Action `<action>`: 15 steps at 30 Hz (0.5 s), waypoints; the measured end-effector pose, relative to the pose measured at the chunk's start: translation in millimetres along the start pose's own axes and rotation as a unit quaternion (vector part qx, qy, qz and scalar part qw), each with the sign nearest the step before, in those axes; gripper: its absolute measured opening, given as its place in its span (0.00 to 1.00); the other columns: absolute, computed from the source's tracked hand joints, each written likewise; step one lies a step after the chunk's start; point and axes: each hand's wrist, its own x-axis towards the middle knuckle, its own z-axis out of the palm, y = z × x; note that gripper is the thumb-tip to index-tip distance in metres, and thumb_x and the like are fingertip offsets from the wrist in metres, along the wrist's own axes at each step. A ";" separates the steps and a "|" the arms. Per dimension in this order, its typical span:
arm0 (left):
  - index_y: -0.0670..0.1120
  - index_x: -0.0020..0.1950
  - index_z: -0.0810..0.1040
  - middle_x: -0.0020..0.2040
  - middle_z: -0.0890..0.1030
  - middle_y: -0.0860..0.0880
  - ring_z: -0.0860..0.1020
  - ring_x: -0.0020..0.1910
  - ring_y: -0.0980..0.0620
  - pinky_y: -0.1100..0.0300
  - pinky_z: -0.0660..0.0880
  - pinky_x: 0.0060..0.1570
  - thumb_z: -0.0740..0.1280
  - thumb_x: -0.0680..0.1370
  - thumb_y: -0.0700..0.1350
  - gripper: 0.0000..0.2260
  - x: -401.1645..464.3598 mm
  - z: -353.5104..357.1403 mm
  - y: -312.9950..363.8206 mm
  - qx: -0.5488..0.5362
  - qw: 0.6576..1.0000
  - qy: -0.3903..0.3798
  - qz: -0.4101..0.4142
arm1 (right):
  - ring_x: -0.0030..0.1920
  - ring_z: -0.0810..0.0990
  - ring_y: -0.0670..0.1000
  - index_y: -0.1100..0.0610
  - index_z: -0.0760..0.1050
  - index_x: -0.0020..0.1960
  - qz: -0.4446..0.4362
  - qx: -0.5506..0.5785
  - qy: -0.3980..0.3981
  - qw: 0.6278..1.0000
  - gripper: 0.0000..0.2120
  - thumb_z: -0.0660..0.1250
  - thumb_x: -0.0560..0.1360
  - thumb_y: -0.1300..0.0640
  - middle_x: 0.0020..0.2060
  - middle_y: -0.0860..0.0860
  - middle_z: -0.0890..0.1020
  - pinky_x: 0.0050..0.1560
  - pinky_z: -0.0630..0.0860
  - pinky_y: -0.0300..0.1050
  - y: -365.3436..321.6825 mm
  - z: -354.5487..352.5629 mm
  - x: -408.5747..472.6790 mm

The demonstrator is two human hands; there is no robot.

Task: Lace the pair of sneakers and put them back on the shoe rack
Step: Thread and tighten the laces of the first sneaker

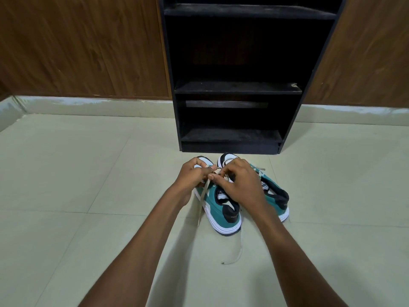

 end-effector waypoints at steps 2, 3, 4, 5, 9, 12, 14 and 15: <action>0.46 0.45 0.74 0.39 0.85 0.46 0.78 0.34 0.52 0.59 0.72 0.37 0.74 0.75 0.42 0.09 -1.8 -1.1 -1.3 -0.020 1.000 -0.003 -0.001 | 0.43 0.72 0.48 0.54 0.80 0.41 -0.019 -0.011 -0.008 1.000 0.15 0.70 0.77 0.43 0.38 0.45 0.74 0.41 0.70 0.45 2.3 1.1 1.4; 0.46 0.45 0.75 0.36 0.83 0.48 0.77 0.31 0.54 0.59 0.72 0.36 0.74 0.75 0.42 0.09 -2.9 -2.0 -1.5 -0.031 1.000 0.000 -0.002 | 0.42 0.73 0.48 0.55 0.80 0.41 -0.011 0.009 -0.007 1.000 0.15 0.68 0.78 0.44 0.38 0.45 0.74 0.41 0.71 0.46 2.4 1.3 1.5; 0.46 0.44 0.75 0.33 0.82 0.49 0.76 0.29 0.55 0.60 0.73 0.36 0.75 0.75 0.43 0.09 -4.1 -3.2 -1.7 -0.044 0.999 0.007 -0.005 | 0.41 0.74 0.49 0.55 0.80 0.40 0.013 0.045 0.000 0.999 0.16 0.67 0.79 0.45 0.37 0.46 0.75 0.41 0.73 0.48 1.1 -0.6 2.4; 0.45 0.43 0.76 0.32 0.82 0.50 0.76 0.28 0.55 0.60 0.74 0.35 0.77 0.74 0.43 0.10 -3.6 -5.2 -3.4 -0.062 0.998 0.018 -0.010 | 0.40 0.75 0.50 0.56 0.79 0.39 0.049 0.092 0.015 0.994 0.15 0.67 0.80 0.47 0.37 0.46 0.76 0.41 0.74 0.48 0.7 -4.2 4.3; 0.44 0.42 0.78 0.32 0.83 0.49 0.78 0.27 0.55 0.60 0.74 0.31 0.78 0.73 0.43 0.09 -5.3 -9.2 -9.3 -0.104 0.993 0.017 -0.052 | 0.42 0.79 0.51 0.58 0.80 0.41 0.103 0.174 0.015 0.979 0.11 0.71 0.78 0.53 0.40 0.50 0.80 0.43 0.77 0.48 -3.0 -21.5 6.0; 0.43 0.41 0.80 0.31 0.83 0.48 0.77 0.26 0.54 0.60 0.74 0.31 0.77 0.74 0.43 0.08 -7.6 -4.9 -8.3 -0.110 0.992 0.015 -0.066 | 0.41 0.79 0.45 0.49 0.80 0.50 0.047 0.126 -0.070 0.988 0.13 0.77 0.70 0.44 0.44 0.44 0.80 0.42 0.78 0.43 -5.5 -20.2 1.1; 0.44 0.40 0.79 0.28 0.82 0.50 0.75 0.23 0.56 0.62 0.72 0.28 0.76 0.75 0.42 0.07 -7.9 -1.9 -4.2 -0.103 0.992 0.016 -0.070 | 0.43 0.78 0.45 0.42 0.78 0.58 0.004 0.085 -0.096 0.992 0.22 0.78 0.66 0.40 0.47 0.42 0.79 0.46 0.79 0.45 -2.1 -14.5 -1.4; 0.44 0.40 0.79 0.27 0.81 0.50 0.74 0.22 0.56 0.63 0.71 0.27 0.75 0.75 0.42 0.07 -7.9 -0.8 -1.7 -0.098 0.993 0.014 -0.071 | 0.45 0.78 0.45 0.41 0.78 0.60 -0.019 0.065 -0.098 0.993 0.24 0.78 0.66 0.40 0.49 0.43 0.78 0.47 0.79 0.47 0.2 -11.2 -2.1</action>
